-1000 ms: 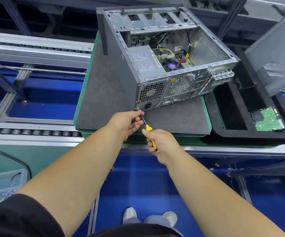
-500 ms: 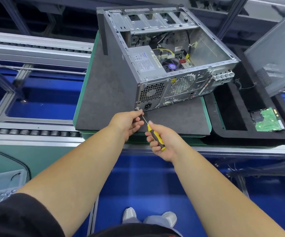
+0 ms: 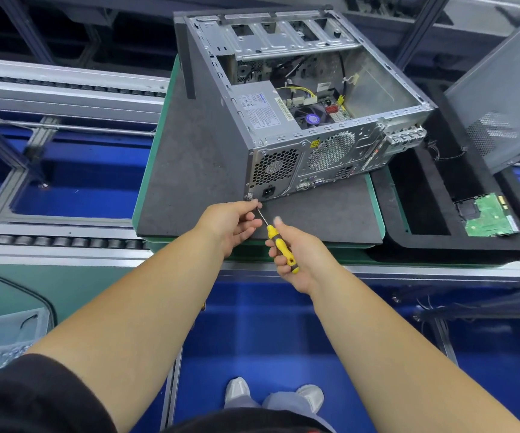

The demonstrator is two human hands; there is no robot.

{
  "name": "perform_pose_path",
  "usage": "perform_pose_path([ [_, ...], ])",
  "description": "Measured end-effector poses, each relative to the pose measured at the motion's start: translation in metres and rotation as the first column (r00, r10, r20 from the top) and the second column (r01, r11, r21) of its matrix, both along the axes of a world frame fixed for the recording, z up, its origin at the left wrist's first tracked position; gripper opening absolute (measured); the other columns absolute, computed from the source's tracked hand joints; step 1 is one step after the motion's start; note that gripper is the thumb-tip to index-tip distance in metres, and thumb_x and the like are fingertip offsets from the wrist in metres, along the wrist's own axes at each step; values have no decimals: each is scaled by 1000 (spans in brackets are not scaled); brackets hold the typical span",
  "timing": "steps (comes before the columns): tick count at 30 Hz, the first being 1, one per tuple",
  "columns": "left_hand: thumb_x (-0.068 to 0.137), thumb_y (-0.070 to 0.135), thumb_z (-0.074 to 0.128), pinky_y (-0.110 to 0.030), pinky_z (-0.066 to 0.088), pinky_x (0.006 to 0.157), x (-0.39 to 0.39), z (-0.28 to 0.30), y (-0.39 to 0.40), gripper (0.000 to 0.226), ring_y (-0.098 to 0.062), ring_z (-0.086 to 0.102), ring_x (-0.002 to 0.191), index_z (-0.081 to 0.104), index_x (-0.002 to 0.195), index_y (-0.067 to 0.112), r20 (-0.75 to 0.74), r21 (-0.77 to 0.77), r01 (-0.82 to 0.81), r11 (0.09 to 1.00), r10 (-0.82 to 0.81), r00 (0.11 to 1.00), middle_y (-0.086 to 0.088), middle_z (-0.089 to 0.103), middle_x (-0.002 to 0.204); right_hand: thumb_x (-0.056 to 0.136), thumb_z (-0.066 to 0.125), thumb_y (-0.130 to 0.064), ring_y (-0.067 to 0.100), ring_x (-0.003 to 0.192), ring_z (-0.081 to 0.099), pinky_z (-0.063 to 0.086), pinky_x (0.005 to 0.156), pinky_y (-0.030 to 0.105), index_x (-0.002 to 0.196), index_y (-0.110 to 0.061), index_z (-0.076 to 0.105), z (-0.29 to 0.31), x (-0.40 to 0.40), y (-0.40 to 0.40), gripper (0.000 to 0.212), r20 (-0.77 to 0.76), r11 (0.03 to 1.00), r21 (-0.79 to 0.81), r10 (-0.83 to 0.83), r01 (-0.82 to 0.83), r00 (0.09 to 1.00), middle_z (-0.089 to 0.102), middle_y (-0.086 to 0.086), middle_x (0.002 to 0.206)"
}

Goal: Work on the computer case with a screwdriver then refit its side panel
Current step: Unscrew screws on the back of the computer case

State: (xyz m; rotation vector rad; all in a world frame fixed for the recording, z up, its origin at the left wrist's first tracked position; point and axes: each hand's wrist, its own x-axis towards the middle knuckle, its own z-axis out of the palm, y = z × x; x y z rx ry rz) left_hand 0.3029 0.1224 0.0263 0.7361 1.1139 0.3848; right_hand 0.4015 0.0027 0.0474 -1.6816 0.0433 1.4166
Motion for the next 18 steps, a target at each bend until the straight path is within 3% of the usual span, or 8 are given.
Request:
perform_pose_path([
  [2, 87, 25, 71, -18, 51, 46, 0, 0, 0, 13, -9, 68, 58, 79, 82, 15, -3, -3, 0, 1000, 0, 1000, 5, 60, 54, 84, 77, -37, 10, 54, 49, 42, 45, 20, 86, -9, 66, 1, -2, -1, 30, 119, 1000, -5, 19, -18, 993, 57, 3, 69],
  [5, 87, 25, 72, -19, 52, 46, 0, 0, 1, 14, -10, 69, 59, 79, 80, 15, 2, -10, 4, 1000, -4, 1000, 4, 59, 54, 85, 75, -39, 11, 59, 54, 44, 51, 24, 81, -13, 66, -1, -2, 0, 28, 362, 995, -57, 95, -80, 927, 63, 0, 70],
  [7, 87, 25, 71, -18, 52, 46, 0, 0, 1, 13, -10, 69, 59, 79, 82, 15, 5, -12, 7, 1000, -7, 1000, 5, 59, 54, 88, 72, -42, 10, 57, 54, 43, 50, 23, 79, -13, 67, -1, -3, 0, 30, 382, 995, -60, 98, -81, 919, 65, -2, 68],
  [10, 87, 25, 71, -19, 51, 47, 0, 0, 1, 13, -10, 70, 61, 78, 88, 14, -6, -10, 5, 1000, -5, 1000, 4, 61, 56, 92, 66, -43, 8, 50, 52, 44, 45, 20, 77, -10, 71, 2, -5, 1, 36, 287, 995, -83, 76, -54, 955, 66, -3, 58],
  [14, 87, 26, 71, -19, 52, 47, 0, 0, 0, 14, -9, 68, 59, 78, 90, 14, -8, -2, 10, 1000, -10, 1000, 4, 62, 56, 99, 55, -44, 6, 40, 43, 36, 37, 18, 85, -4, 74, 4, -1, 1, 47, -46, 999, -43, -30, 28, 998, 62, -1, 54],
  [18, 88, 26, 70, -18, 51, 46, 1, 1, -1, 14, -8, 68, 57, 77, 88, 14, -11, 4, 1, 1000, -1, 1000, 5, 60, 54, 94, 62, -46, 7, 42, 45, 36, 38, 18, 89, -3, 74, 4, 1, -1, 45, -87, 1000, -4, -8, 8, 996, 61, 2, 60],
])
